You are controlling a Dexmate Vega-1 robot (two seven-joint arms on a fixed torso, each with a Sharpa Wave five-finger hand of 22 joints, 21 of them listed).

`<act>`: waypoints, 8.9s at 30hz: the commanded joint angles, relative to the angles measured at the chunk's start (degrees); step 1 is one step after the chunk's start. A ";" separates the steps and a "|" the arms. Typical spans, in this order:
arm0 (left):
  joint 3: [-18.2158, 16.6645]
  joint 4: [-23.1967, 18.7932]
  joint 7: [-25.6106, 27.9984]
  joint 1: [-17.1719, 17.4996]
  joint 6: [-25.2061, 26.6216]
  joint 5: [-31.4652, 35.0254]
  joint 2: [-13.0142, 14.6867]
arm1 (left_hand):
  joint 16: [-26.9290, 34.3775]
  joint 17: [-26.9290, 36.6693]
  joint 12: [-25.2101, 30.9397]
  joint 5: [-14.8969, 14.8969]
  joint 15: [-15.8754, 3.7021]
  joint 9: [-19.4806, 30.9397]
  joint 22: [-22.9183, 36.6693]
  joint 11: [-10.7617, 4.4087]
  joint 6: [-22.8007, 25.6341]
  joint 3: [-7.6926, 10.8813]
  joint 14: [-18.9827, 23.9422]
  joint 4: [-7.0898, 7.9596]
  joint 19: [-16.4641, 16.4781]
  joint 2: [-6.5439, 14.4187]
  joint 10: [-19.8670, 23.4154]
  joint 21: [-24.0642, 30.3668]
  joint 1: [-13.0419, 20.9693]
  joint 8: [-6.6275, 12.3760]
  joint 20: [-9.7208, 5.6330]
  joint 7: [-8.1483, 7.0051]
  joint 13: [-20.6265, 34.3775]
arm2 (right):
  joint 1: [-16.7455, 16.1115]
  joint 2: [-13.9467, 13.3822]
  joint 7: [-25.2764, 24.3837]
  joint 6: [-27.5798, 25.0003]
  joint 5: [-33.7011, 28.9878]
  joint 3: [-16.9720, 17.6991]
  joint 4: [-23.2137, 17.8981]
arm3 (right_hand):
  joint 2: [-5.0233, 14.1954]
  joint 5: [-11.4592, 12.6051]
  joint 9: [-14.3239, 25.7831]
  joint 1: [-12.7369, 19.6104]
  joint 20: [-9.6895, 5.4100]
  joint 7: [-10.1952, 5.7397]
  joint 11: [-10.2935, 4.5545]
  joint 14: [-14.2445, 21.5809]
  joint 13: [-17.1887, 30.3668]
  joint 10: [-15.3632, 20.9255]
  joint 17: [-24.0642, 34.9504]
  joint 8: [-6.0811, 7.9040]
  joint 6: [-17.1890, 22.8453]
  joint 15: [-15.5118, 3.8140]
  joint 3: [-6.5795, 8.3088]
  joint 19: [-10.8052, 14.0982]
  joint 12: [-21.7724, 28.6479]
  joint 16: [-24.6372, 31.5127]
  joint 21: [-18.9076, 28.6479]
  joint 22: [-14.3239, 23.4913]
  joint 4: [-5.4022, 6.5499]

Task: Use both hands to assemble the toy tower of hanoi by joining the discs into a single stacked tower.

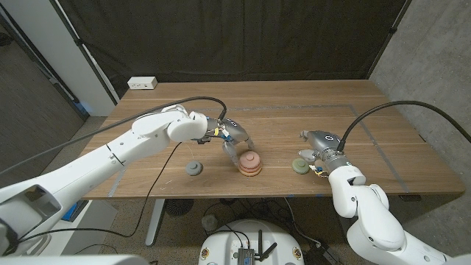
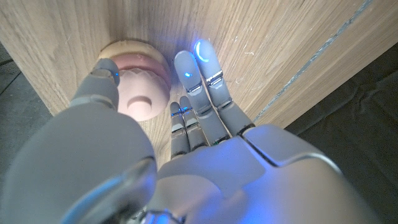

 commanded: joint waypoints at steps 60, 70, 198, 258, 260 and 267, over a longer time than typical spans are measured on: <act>-22.12 -14.96 39.20 38.04 35.20 -13.19 13.17 | 1.10 -1.27 1.41 0.40 -4.77 -0.07 0.13 -0.99 7.11 2.33 4.36 -1.00 2.76 3.59 7.27 0.27 2.74 1.30 -7.25 0.03 -0.58 | 0.30 -5.27 -9.30 2.87 10.04 0.21 -0.60 | -1.15 0.14 0.41 -1.17 -5.26 -0.03 1.42 -0.36 -0.78 -4.31 0.33 -0.14 0.52 -1.46 0.16 -0.07 -0.93 0.18 0.18 0.11 0.17; -23.83 -16.25 43.01 41.05 37.66 -14.47 13.97 | 0.96 -1.28 1.35 0.56 -4.78 -0.05 0.16 -1.08 7.20 2.69 4.03 -1.10 2.56 3.95 7.43 0.20 2.99 1.05 -7.26 -0.02 -0.40 | 1.03 -6.36 -7.69 2.60 9.40 -0.46 -1.07 | -1.34 0.10 0.24 -1.59 -5.20 0.53 1.83 -0.77 -1.07 -4.95 -0.01 -0.30 0.41 -1.46 0.07 -0.35 -0.91 -0.26 0.04 0.10 0.28; -20.88 -15.35 44.32 36.54 39.05 -21.93 17.82 | 0.50 -0.59 0.73 1.67 -4.80 0.16 0.13 -0.73 8.64 5.31 3.82 -1.10 2.82 6.11 9.03 0.05 1.88 -0.18 -7.24 0.50 0.44 | 4.33 3.41 22.53 1.29 -8.16 -3.61 8.01 | -4.10 -1.82 -2.19 -5.43 -5.15 3.06 3.85 -3.93 -5.35 -9.46 -4.33 -0.92 -7.29 -1.46 -3.32 -2.20 0.12 -2.78 -1.93 0.21 0.54; -21.33 -14.65 45.24 36.73 38.03 -23.48 18.19 | 0.35 -0.14 0.70 2.04 -4.80 0.23 0.09 -0.75 9.11 6.65 4.12 -1.28 3.15 6.92 10.06 -0.08 0.84 -0.23 -7.25 0.64 0.66 | 6.75 -1.95 15.19 -1.47 -1.47 -5.23 2.75 | 1.22 1.34 -2.70 5.07 -5.83 0.96 0.58 6.09 -3.29 7.05 2.12 2.72 5.71 -1.60 2.08 7.60 3.44 6.68 1.31 0.69 -0.68; -21.41 -14.52 45.38 36.75 37.96 -23.52 18.17 | 0.37 -0.11 0.69 2.04 -4.81 0.24 0.09 -0.67 9.10 6.69 4.17 -1.29 3.16 6.91 10.07 -0.08 0.81 -0.24 -7.25 0.65 0.67 | 7.05 -2.18 16.22 -1.75 -1.94 -5.24 1.92 | 1.22 1.37 -2.71 5.12 -5.83 0.91 0.51 6.16 -3.25 7.06 2.12 2.71 5.75 -1.59 2.12 7.69 3.42 6.77 1.26 0.62 -0.67; -21.40 -14.20 45.21 36.47 37.77 -23.71 18.13 | 0.34 -0.09 0.68 2.07 -4.81 0.24 0.09 -0.75 9.20 6.82 4.15 -1.31 3.21 6.90 10.14 -0.09 0.73 -0.23 -7.24 0.68 0.69 | 7.22 -2.16 17.40 -2.13 -2.25 -4.79 0.15 | 1.21 1.54 -2.73 5.30 -5.83 1.08 0.42 6.29 -3.23 7.47 1.88 2.82 6.34 -1.58 2.37 8.26 3.33 7.01 1.00 0.29 -0.56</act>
